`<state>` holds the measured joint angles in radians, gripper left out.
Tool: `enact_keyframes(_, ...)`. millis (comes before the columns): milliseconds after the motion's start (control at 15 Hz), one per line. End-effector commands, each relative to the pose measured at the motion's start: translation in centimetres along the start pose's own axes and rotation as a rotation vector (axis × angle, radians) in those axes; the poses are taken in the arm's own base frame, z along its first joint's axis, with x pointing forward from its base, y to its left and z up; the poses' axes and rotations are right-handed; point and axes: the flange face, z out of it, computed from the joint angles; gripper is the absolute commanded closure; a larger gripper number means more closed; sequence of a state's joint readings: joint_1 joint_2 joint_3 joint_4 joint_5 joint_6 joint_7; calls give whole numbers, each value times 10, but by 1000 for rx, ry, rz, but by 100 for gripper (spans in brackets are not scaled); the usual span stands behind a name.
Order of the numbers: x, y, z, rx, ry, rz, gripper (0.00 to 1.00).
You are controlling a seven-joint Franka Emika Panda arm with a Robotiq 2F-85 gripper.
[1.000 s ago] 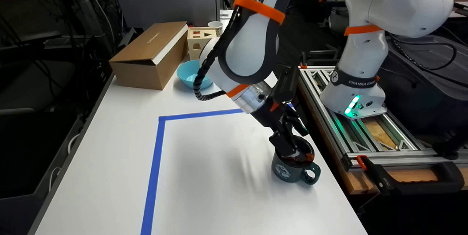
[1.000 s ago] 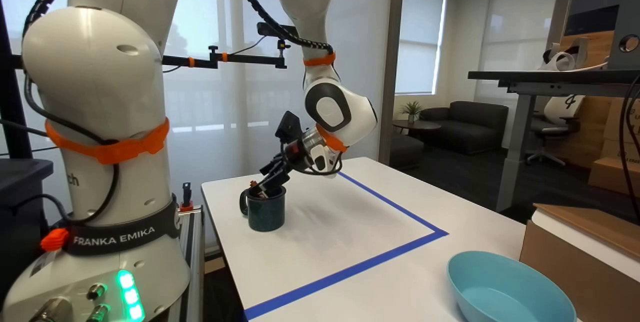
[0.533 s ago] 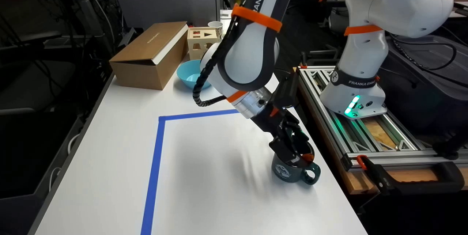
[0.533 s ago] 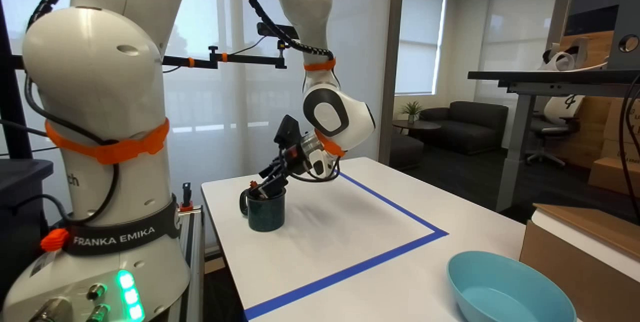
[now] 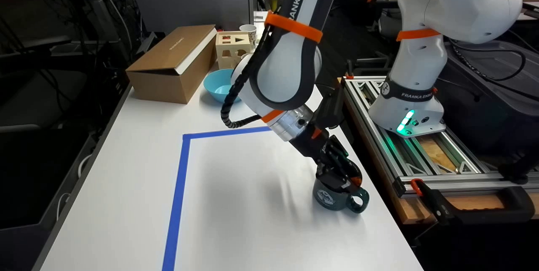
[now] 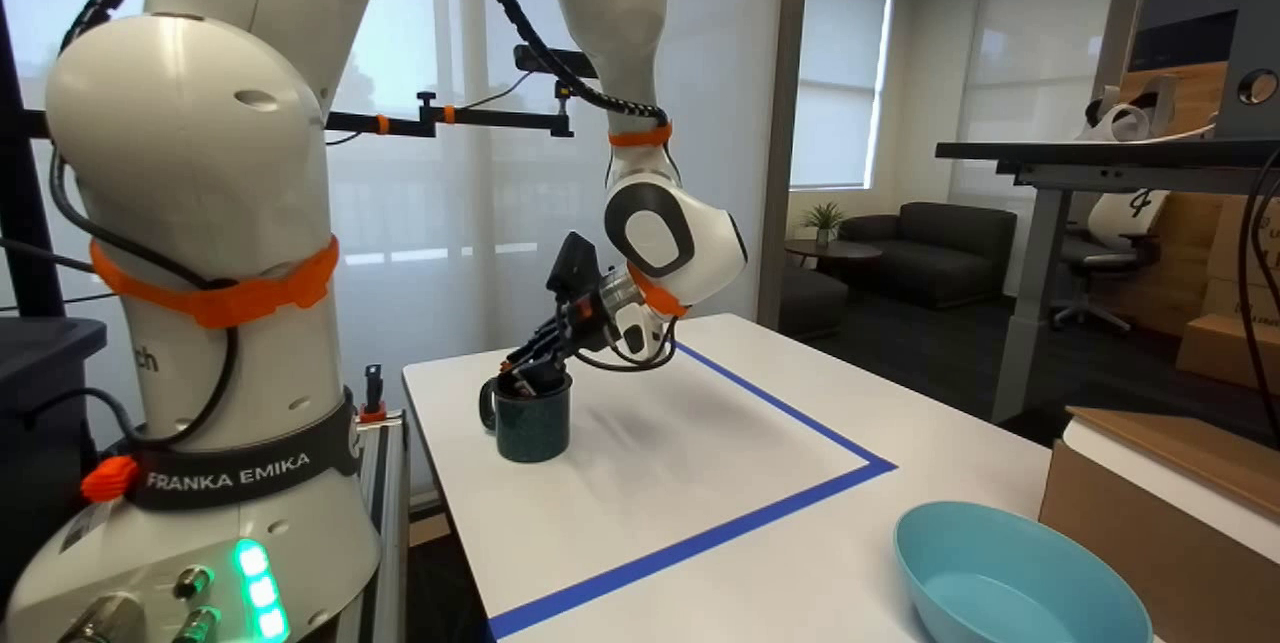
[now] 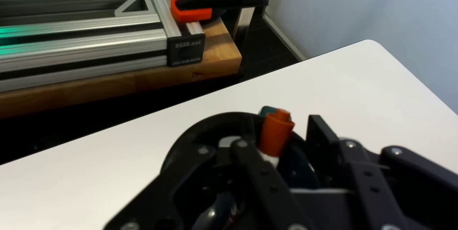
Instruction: Take the red marker out of the green mug.
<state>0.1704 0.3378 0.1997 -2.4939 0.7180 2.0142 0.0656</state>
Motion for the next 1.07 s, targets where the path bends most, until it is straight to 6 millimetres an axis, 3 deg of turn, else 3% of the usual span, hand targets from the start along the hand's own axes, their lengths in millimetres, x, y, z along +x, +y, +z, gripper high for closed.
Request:
enact_keyframes(0, 3, -6, 5, 19, -1, -13, 77)
enact_keyframes(133, 2, -9, 3, 27, 3, -17, 95)
enact_keyframes(200, 1, -9, 3, 26, -1, -19, 97)
enact_keyframes(467, -9, -7, -3, 31, -3, -16, 95)
enact_keyframes(1000, -60, -3, -31, 54, 22, -62, 95)
